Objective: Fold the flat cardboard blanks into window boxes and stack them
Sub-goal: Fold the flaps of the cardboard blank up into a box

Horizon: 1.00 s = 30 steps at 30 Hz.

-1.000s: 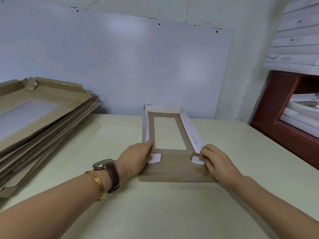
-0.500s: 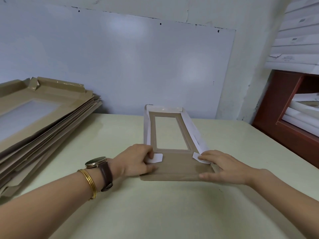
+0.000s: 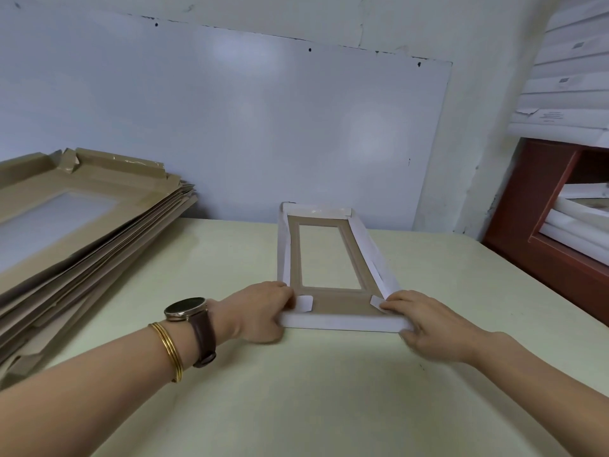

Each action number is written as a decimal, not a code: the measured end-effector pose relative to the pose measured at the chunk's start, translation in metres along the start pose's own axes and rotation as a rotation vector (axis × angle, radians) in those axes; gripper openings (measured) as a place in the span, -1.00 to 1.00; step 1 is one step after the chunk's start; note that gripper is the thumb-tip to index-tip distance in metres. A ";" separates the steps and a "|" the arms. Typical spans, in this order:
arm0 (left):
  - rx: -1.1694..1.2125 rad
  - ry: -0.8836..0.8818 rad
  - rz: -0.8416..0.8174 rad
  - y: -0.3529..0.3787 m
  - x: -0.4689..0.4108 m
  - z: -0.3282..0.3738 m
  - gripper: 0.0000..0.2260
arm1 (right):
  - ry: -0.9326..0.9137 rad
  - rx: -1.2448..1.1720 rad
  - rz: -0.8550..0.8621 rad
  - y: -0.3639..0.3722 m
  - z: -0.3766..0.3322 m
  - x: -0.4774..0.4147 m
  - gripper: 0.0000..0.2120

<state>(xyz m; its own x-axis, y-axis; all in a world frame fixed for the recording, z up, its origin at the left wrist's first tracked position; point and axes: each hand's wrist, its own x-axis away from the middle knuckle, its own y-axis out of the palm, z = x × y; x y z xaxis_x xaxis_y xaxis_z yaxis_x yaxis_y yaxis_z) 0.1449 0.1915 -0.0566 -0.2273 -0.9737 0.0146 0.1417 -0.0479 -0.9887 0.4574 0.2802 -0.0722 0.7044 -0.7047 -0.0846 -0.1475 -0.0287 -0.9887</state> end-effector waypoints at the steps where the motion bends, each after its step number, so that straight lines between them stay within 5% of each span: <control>1: 0.021 -0.008 0.007 0.000 0.000 -0.001 -0.74 | -0.004 0.002 0.010 0.000 0.001 0.000 -0.48; 10: 0.060 -0.011 0.059 0.000 -0.003 -0.006 -0.76 | -0.009 0.016 0.020 0.004 -0.008 0.003 -0.49; 16: 0.163 -0.021 0.060 -0.004 -0.011 -0.012 -0.98 | 0.041 -0.096 0.087 -0.008 -0.011 -0.001 -0.89; 30: 0.476 -0.233 0.025 -0.016 -0.028 -0.015 -0.87 | 0.269 -0.369 0.181 -0.016 0.002 -0.017 -0.68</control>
<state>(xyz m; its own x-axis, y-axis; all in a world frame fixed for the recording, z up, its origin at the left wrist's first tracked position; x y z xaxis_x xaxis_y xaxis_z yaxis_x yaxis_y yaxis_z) 0.1348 0.2230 -0.0434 -0.0056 -0.9969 0.0783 0.5786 -0.0671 -0.8129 0.4492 0.2947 -0.0556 0.4478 -0.8783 -0.1675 -0.5214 -0.1043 -0.8469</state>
